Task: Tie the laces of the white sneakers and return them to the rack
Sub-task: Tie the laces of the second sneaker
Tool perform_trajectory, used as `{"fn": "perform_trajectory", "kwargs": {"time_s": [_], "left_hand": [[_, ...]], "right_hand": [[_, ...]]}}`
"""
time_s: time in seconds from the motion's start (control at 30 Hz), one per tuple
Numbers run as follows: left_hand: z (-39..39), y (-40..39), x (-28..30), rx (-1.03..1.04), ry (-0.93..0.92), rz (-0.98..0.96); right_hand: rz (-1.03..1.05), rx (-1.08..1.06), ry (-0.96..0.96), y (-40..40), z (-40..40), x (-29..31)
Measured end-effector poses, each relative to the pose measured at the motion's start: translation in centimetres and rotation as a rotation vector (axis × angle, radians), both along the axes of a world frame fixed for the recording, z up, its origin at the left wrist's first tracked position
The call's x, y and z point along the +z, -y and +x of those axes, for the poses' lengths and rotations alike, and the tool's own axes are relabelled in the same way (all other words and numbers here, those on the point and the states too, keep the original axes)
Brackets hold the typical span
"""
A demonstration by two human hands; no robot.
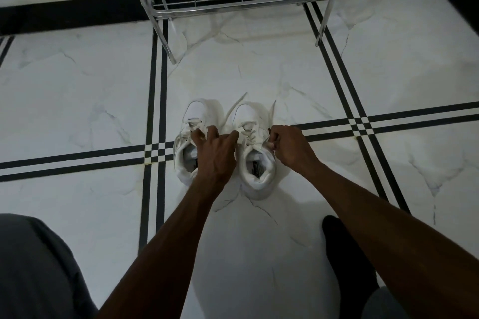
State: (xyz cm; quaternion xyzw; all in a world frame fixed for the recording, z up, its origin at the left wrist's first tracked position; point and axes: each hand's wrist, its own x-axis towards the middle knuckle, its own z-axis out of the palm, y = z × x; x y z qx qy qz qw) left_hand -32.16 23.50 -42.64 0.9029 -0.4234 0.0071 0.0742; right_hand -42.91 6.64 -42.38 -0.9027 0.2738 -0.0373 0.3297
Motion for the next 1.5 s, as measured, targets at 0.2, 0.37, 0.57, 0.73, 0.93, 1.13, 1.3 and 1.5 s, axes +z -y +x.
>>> {"fn": "perform_trajectory", "kwargs": {"time_s": [0.2,0.37,0.57,0.73,0.93,1.13,1.3,1.5], "left_hand": [[0.2,0.9,1.0,0.041,-0.136,0.006],[0.4,1.5,0.8,0.190,-0.486,-0.274],[0.0,1.6,0.6,0.270,-0.519,-0.323],[0.4,1.2,0.6,0.224,-0.486,-0.280],[1.8,0.9,0.3,0.166,-0.515,-0.234],[2.5,0.6,2.0,0.280,-0.850,-0.493],[2.0,1.7,3.7,0.349,-1.186,-0.689],[1.5,2.5,3.9,0.368,-1.285,-0.739]], "right_hand": [[0.012,-0.047,-0.074,0.1,0.6,0.6],[0.119,-0.127,-0.066,0.8,1.1,0.6],[0.086,-0.165,-0.060,0.4,1.2,0.2],[0.138,-0.124,-0.105,1.4,1.3,0.7],[0.174,-0.012,-0.151,2.2,1.1,1.2],[0.590,-0.113,-0.167,3.0,1.0,2.3],[0.905,-0.212,0.037,2.6,1.5,3.4],[1.111,-0.220,0.206,1.8,2.8,4.8]]}}
